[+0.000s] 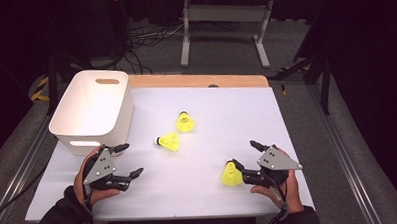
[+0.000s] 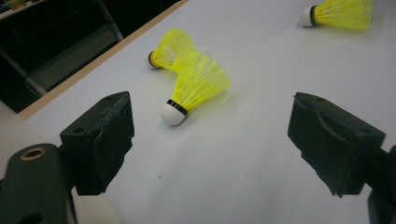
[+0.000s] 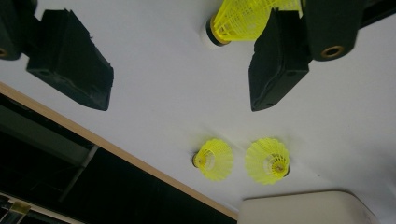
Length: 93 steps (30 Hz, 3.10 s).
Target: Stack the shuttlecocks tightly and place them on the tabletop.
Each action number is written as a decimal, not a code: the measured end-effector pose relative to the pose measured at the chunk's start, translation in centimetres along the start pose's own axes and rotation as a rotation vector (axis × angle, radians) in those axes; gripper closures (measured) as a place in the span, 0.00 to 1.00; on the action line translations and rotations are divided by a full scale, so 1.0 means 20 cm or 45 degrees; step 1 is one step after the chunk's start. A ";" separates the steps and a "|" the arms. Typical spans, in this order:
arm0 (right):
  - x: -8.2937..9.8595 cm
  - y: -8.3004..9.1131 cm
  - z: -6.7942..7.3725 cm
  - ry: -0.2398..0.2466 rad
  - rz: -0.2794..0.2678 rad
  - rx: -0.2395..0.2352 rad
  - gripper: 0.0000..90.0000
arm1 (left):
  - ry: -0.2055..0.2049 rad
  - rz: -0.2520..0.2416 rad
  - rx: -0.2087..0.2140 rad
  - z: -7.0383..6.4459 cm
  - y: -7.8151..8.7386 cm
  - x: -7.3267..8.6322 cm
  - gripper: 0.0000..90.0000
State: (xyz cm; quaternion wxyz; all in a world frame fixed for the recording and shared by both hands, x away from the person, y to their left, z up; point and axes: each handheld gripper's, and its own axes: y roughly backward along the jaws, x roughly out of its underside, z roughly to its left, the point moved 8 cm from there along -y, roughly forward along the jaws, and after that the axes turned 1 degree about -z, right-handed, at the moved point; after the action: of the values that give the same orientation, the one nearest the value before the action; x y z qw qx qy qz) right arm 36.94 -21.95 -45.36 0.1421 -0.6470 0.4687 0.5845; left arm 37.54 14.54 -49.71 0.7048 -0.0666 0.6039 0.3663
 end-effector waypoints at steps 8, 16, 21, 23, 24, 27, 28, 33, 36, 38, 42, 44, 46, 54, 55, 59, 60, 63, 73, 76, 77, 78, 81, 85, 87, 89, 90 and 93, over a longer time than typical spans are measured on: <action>-0.08 -0.02 0.05 0.052 0.033 -0.016 0.25 | 0.020 -0.037 0.002 0.01 0.13 0.03 0.13; -0.19 -0.10 0.11 0.075 0.059 -0.058 0.26 | 0.067 -0.040 -0.021 0.02 0.24 0.11 0.12; -0.27 -0.14 0.19 0.094 0.061 -0.078 0.26 | 0.117 -0.051 -0.008 0.02 0.26 0.15 0.12; -0.31 -0.17 0.23 0.097 0.049 -0.105 0.26 | 0.112 -0.046 -0.002 0.01 0.26 0.16 0.12; -0.34 -0.22 0.27 0.122 0.058 -0.114 0.27 | 0.106 -0.041 -0.001 0.00 0.27 0.16 0.11; -0.37 -0.25 0.29 0.134 0.074 -0.109 0.27 | 0.111 -0.035 0.000 0.00 0.27 0.17 0.11; -0.38 -0.27 0.31 0.146 0.076 -0.109 0.27 | 0.111 -0.034 0.001 0.00 0.27 0.18 0.11; -0.48 -0.41 0.35 0.193 0.117 -0.117 0.28 | 0.114 -0.032 0.011 0.00 0.26 0.18 0.11; -0.50 -0.46 0.36 0.199 0.150 -0.126 0.28 | 0.117 -0.027 0.014 -0.01 0.26 0.18 0.11; -0.52 -0.50 0.37 0.213 0.175 -0.134 0.28 | 0.120 -0.031 0.023 -0.01 0.27 0.19 0.11; -0.51 -0.62 0.36 0.243 0.227 -0.139 0.30 | 0.126 -0.035 0.024 -0.01 0.26 0.19 0.11; -0.50 -0.67 0.34 0.264 0.254 -0.122 0.32 | 0.127 -0.033 0.026 -0.01 0.26 0.19 0.11; -0.46 -0.75 0.30 0.276 0.311 -0.107 0.37 | 0.124 -0.024 0.037 -0.01 0.26 0.19 0.12; -0.34 -0.91 0.12 0.172 0.432 -0.097 0.50 | 0.126 -0.023 0.045 -0.01 0.26 0.20 0.12; -0.33 -0.92 0.10 0.158 0.445 -0.095 0.51 | 0.129 -0.023 0.045 -0.01 0.25 0.20 0.12; -0.31 -0.96 0.07 0.164 0.472 -0.078 0.55 | 0.126 -0.017 0.054 -0.01 0.25 0.20 0.12; -0.31 -0.97 0.07 0.173 0.478 -0.083 0.56 | 0.125 -0.015 0.056 -0.01 0.25 0.20 0.12; -0.28 -1.02 0.09 0.198 0.518 -0.092 0.62 | 0.122 -0.012 0.060 -0.02 0.25 0.20 0.12; -0.28 -1.09 0.10 0.241 0.553 -0.063 0.91 | 0.123 0.002 0.067 -0.02 0.23 0.21 0.12; -0.28 -1.09 0.10 0.245 0.553 -0.057 0.97 | 0.125 0.006 0.071 -0.02 0.23 0.22 0.12; -0.28 -1.09 0.10 0.251 0.558 -0.053 0.99 | 0.125 0.009 0.074 -0.02 0.23 0.22 0.12; -0.28 -1.09 0.09 0.260 0.565 -0.043 1.00 | 0.125 0.011 0.074 -0.02 0.23 0.22 0.12; -0.28 -1.09 0.09 0.259 0.565 -0.037 1.00 | 0.127 0.013 0.074 -0.02 0.23 0.22 0.12; -0.27 -1.08 0.08 0.279 0.589 -0.032 1.00 | 0.122 0.016 0.078 -0.02 0.23 0.22 0.12; -0.27 -1.09 0.08 0.275 0.595 -0.038 0.96 | 0.123 0.018 0.077 -0.02 0.23 0.22 0.12; -0.27 -1.09 0.08 0.277 0.584 -0.023 0.85 | 0.124 0.019 0.076 -0.02 0.23 0.22 0.12; -0.27 -1.09 0.08 0.282 0.587 -0.025 0.84 | 0.124 0.019 0.077 -0.02 0.23 0.22 0.12; -0.26 -1.10 0.07 0.310 0.613 -0.017 0.77 | 0.121 0.026 0.075 -0.02 0.23 0.22 0.12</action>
State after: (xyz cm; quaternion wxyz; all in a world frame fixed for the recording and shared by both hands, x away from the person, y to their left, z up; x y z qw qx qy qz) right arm 53.59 -7.16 -49.11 -0.0625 -0.5833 0.6187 0.5225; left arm 34.47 19.53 -52.25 0.6731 -0.0570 0.6478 0.3521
